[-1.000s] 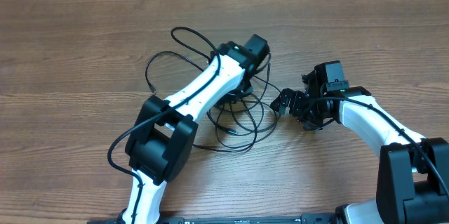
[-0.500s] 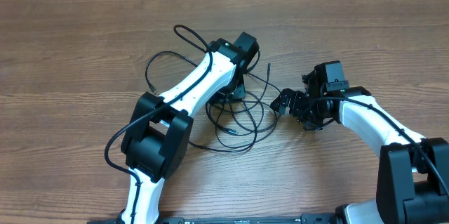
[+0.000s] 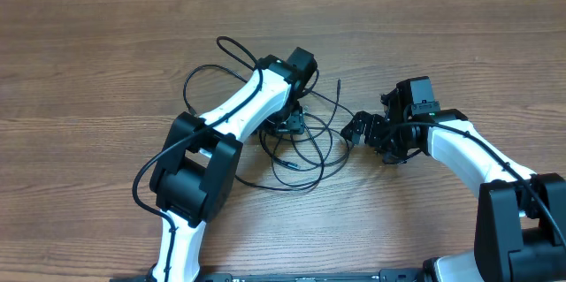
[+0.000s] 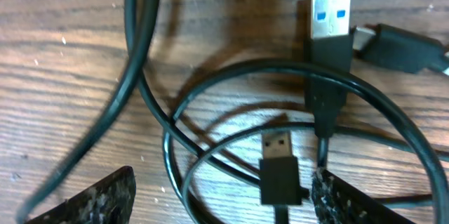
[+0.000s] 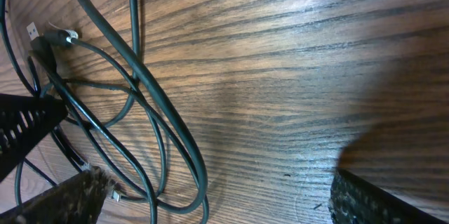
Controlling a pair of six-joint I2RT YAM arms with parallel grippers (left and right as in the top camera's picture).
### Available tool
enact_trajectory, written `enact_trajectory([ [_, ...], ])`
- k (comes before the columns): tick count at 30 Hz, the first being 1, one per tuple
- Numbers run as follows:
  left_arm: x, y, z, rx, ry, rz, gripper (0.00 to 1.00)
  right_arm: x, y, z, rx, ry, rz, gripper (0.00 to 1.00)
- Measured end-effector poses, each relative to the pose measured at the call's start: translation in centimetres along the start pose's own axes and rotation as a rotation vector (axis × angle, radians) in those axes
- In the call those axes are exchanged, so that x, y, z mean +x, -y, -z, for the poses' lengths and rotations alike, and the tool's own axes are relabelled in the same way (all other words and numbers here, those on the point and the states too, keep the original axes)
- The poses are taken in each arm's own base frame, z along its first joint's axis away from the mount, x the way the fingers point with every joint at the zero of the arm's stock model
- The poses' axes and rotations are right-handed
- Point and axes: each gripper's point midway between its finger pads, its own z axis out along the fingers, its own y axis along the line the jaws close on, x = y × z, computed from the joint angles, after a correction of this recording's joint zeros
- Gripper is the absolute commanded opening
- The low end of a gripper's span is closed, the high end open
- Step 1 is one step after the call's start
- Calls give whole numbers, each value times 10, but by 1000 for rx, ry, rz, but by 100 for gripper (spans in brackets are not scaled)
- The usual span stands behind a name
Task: Untangle cables
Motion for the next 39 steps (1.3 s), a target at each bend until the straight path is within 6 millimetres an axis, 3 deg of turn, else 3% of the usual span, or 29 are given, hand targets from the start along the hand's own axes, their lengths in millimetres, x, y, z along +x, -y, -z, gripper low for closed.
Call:
enact_trajectory([
  [9, -8, 10, 0, 198, -47, -141, 75, 0, 0, 0, 0, 0, 0, 100],
  [13, -13, 4, 0, 239, -61, -135, 68, 0, 0, 0, 1, 0, 0, 100],
  [18, -20, -8, -1, 263, -69, -99, 68, 0, 0, 0, 0, 1, 0, 100],
  [26, -21, -11, -1, 269, -68, -111, 46, 0, 0, 0, 0, 0, 0, 100],
  [28, -21, -11, -1, 271, -69, -113, 31, 0, 0, 0, 0, 0, 0, 100],
  [29, -21, -11, -1, 271, -68, -119, 17, 0, 0, 0, 0, 0, 0, 100],
  [31, -21, -11, -1, 271, -68, -126, 4, 0, 0, 0, 0, 0, 0, 100],
  [36, -15, -13, -4, 266, -83, -148, 6, 0, 0, 0, 0, 0, 0, 100],
  [39, -8, -15, -9, 259, -105, -156, 14, 0, 0, 0, 0, 0, 0, 100],
])
